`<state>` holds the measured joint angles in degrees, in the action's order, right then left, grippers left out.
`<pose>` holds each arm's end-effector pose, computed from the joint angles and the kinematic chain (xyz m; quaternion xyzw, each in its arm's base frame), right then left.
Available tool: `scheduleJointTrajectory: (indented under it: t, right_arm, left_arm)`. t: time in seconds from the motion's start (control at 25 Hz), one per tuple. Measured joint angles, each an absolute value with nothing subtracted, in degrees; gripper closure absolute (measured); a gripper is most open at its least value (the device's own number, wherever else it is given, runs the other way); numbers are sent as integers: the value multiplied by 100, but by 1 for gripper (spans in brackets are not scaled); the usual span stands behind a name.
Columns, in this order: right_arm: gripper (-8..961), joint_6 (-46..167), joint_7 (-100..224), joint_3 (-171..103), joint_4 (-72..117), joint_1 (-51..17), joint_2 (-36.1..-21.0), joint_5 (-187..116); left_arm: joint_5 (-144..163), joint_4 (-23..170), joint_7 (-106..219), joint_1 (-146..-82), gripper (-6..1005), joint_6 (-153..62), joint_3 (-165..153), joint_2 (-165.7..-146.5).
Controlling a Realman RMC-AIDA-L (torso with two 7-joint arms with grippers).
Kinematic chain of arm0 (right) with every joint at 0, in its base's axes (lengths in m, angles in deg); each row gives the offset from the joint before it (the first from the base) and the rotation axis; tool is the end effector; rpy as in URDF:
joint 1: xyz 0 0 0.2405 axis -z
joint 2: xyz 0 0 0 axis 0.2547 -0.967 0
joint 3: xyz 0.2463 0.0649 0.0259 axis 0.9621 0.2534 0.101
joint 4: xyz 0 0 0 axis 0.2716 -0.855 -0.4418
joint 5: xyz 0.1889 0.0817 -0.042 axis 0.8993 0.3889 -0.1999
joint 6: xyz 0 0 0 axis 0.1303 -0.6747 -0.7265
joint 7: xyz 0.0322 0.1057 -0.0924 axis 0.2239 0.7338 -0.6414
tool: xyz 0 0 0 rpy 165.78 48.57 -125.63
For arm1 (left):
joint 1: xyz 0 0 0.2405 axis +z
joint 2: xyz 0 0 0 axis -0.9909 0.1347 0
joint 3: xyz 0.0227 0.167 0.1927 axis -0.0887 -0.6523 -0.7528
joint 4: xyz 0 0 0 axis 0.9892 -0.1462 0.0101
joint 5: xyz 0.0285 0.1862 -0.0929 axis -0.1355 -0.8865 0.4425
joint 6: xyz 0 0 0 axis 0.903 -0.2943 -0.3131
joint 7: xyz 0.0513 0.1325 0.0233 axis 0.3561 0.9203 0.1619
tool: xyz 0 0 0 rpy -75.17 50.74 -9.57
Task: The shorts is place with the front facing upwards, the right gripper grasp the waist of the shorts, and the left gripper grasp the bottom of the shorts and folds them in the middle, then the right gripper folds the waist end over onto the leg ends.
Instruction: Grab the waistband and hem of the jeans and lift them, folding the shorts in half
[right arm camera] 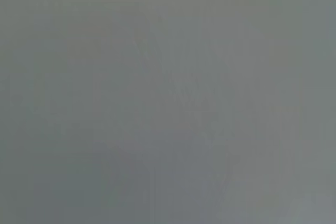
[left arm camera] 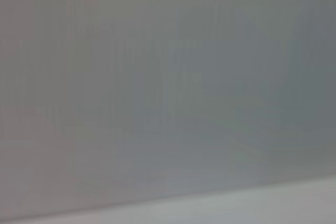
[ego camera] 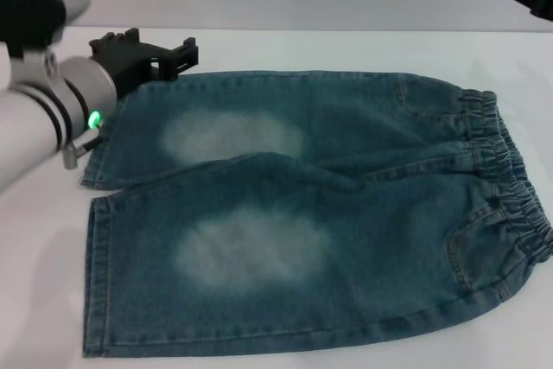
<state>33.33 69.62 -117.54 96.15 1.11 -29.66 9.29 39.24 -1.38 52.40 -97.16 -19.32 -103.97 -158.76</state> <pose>0.2432 0.3962 0.0617 -0.6715 0.4791 0.2449 0.5094 -0.2041 0.3807 -0.0127 -0.7888 -0.3523 -0.1506 0.4806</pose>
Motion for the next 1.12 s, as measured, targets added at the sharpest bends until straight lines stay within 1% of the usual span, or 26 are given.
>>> scheduleJointTrajectory:
  t: [0.04, 0.08, 0.2, 0.32, 0.4, 0.52, 0.64, 0.72, 0.8, 0.84, 0.96, 1.12]
  right_arm:
    - [129, 2925, 6941, -11606, 9869, 165, -3033, 930]
    - [129, 2925, 6941, -11606, 9869, 165, -3033, 930]
    - [129, 1920, 6873, -11319, 10526, 268, -3158, 937]
    - [130, 708, 6695, -11035, 11049, 189, -3197, 946]
    - [130, 177, 6566, -10880, 11207, 84, -3229, 946]
    - [130, -197, 6478, -10685, 11327, -28, -3260, 970]
    - [130, -708, 6393, -10465, 11482, -104, -3256, 1247]
    - [129, -1058, 6343, -10252, 11568, -130, -3257, 1469]
    - [129, -1416, 6343, -9957, 11619, -83, -3313, 1646]
    - [129, -1416, 6343, -9957, 11619, -83, -3313, 1646]
    - [130, -1611, 6342, -9683, 11637, 163, -3418, 1957]
    - [131, -1691, 6342, -9396, 11638, 525, -3468, 2258]
  left_arm:
    - [3934, -500, 5326, -9805, 163, -1093, -10163, -15872]
    - [3934, -500, 5326, -9805, 163, -1093, -10163, -15872]
    - [3962, -996, 5635, -9828, 164, -190, -9816, -15891]
    - [4195, -1260, 5810, -9891, 165, 499, -9473, -15889]
    - [4340, -1250, 6015, -10050, 165, 945, -9148, -15887]
    - [4399, -1112, 6373, -10310, 165, 1536, -8710, -15894]
    - [4445, -1058, 6642, -10489, 166, 2221, -8377, -15896]
    - [4485, -1066, 6691, -10500, 166, 2371, -8310, -15900]
    - [4522, -1077, 6721, -10499, 166, 2481, -8272, -15901]
    - [4522, -1077, 6721, -10499, 166, 2481, -8272, -15901]
    - [4647, -1466, 6732, -10248, 165, 3103, -8234, -15903]
    - [4657, -1718, 6720, -10082, 166, 3513, -8179, -15903]
